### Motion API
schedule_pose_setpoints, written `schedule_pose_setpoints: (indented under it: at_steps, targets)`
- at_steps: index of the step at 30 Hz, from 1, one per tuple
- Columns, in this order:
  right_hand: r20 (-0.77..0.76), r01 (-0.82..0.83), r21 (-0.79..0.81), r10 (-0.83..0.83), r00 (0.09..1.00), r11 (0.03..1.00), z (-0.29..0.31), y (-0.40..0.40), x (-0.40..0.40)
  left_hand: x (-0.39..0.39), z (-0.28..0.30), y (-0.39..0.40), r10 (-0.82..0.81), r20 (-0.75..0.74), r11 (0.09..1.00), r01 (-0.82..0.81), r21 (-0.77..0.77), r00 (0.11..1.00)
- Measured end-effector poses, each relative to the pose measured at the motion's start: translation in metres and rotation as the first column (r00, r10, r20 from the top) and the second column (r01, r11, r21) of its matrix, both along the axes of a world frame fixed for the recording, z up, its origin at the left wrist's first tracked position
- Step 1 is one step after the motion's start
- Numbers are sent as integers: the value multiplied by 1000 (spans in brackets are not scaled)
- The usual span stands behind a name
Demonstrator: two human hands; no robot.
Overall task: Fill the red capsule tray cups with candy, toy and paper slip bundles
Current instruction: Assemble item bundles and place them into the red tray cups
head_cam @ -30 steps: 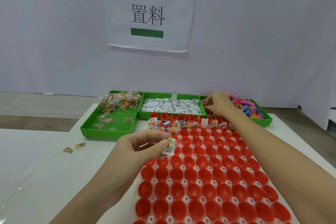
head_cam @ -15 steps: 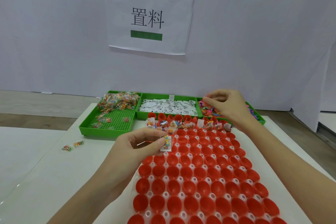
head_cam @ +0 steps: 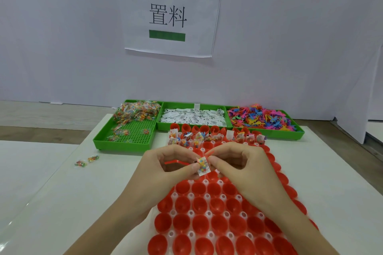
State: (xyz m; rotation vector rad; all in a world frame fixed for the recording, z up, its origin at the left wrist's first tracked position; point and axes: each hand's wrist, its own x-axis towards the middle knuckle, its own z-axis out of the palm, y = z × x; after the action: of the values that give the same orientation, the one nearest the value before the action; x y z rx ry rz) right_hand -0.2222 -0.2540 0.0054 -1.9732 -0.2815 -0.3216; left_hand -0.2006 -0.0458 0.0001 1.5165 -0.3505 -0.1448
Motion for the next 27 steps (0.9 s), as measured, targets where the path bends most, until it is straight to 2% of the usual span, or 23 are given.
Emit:
schedule_pose_setpoints:
  at_steps: [8, 13, 18, 27]
  targets:
    - [15, 31, -36, -31, 999, 999, -7, 5, -12, 1, -7, -3, 45, 134, 995, -56, 83, 990]
    - [86, 110, -148, -98, 991, 983, -10, 8, -14, 2, -11, -6, 56, 188, 994, -74, 87, 980]
    - [-7, 35, -73, -36, 999, 997, -9, 6, -14, -1, -10, -6, 56, 225, 993, -78, 93, 973]
    - [-41, -78, 0, 78, 996, 997, -5, 4, -15, 0, -8, -5, 92, 205, 994, -101, 35, 974]
